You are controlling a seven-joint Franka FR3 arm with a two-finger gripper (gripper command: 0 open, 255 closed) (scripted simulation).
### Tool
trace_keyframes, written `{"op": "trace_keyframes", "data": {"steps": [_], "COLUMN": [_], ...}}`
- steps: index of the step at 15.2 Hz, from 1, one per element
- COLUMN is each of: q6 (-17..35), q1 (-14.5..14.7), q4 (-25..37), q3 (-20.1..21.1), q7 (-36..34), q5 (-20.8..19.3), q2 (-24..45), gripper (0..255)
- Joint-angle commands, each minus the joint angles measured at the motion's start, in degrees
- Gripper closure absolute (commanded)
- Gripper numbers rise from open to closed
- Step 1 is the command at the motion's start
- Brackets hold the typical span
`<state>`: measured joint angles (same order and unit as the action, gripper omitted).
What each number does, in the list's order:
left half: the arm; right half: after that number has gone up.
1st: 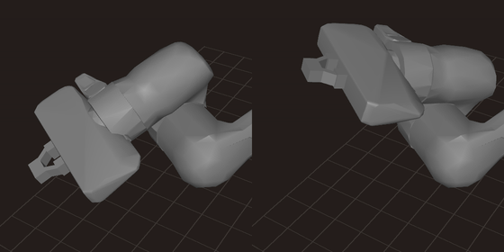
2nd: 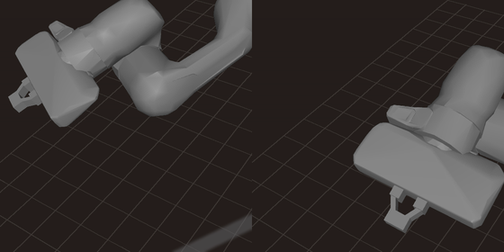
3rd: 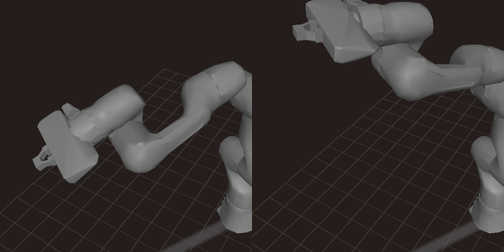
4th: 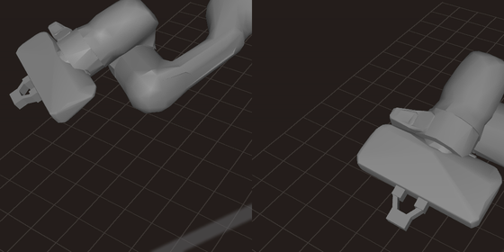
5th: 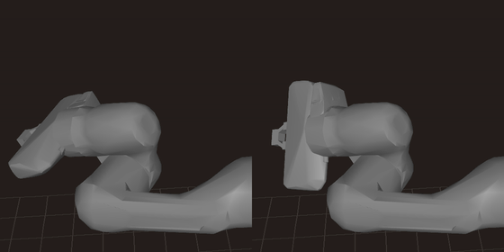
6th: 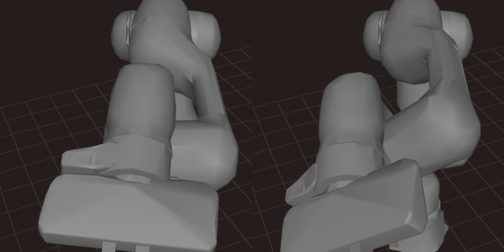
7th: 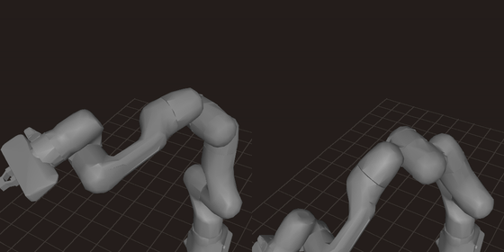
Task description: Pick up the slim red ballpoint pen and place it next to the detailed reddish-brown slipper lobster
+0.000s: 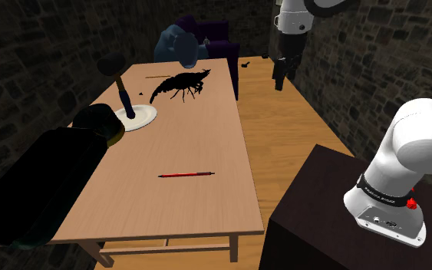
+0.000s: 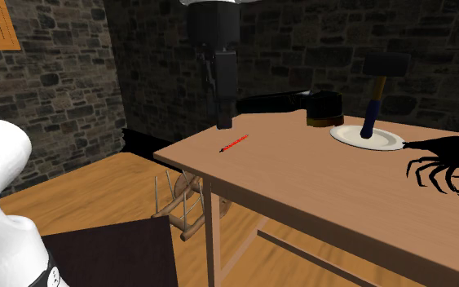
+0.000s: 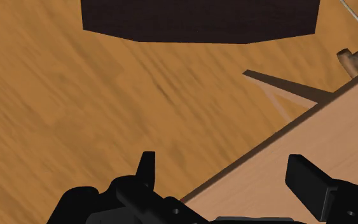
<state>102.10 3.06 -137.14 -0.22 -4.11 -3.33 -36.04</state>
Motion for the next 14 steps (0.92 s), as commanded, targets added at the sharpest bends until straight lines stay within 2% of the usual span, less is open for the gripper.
{"op": "trace_keyframes", "data": {"steps": [1, 14], "q6": [2.16, 13.85], "q1": [1.63, 10.13], "q4": [0.87, 6.9], "q3": [1.12, 7.75], "q7": [0.53, 5.65], "q5": [0.95, 4.53], "q2": [3.28, 22.59], "gripper": [0, 0]}}
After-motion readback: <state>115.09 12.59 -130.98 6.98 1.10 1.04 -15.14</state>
